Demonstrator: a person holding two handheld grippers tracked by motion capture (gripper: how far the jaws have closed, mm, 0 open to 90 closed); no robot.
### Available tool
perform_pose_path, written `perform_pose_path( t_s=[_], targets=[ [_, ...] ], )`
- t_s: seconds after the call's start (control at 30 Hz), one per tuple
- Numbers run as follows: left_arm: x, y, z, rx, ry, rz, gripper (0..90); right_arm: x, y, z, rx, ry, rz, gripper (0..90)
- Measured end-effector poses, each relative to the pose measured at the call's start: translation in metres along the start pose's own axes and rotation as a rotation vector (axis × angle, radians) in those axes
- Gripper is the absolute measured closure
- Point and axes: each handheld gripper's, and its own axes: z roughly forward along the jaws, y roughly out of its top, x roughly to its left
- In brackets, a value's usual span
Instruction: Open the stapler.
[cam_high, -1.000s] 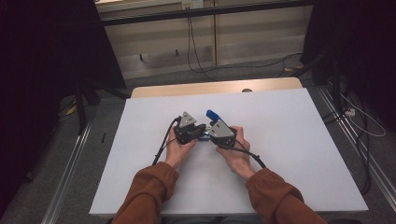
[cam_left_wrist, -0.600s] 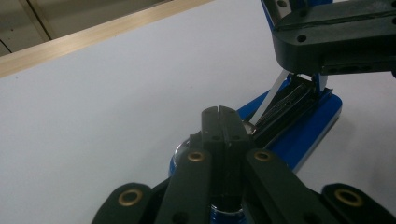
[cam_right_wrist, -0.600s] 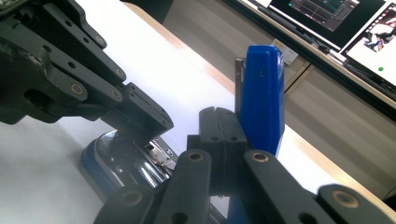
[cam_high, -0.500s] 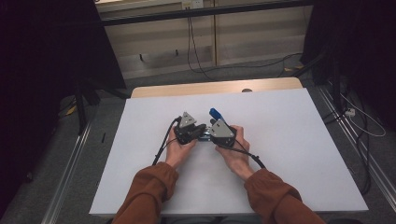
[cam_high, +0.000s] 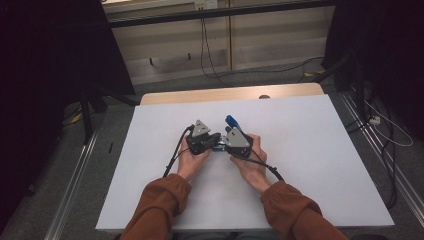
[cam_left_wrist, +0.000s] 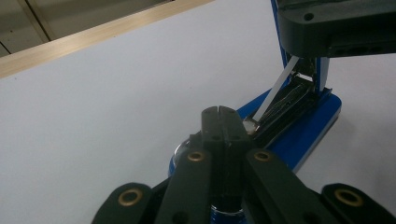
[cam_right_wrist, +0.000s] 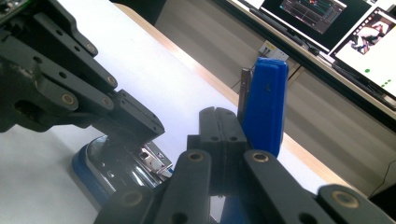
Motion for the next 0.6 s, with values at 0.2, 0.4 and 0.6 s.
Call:
perform_pose_path(
  t_s=[0.2,0.4,0.6],
  targets=[
    [0.0005,-0.0002,0.0,-0.002,-0.004,-0.002,90.0,0.0009,0.0013,-0.0013,-0.007,-0.017,0.003,90.0],
    [0.0003,-0.0003,0.0002,-0.004,-0.003,0.003,90.0,0.0013,0.0024,-0.0019,-0.005,-0.027,0.001,90.0],
    [0.0002,-0.0005,0.0002,0.0,-0.005,-0.001,90.0,0.0012,0.0029,-0.0005,-0.019,-0.024,-0.002,90.0]
  ],
)
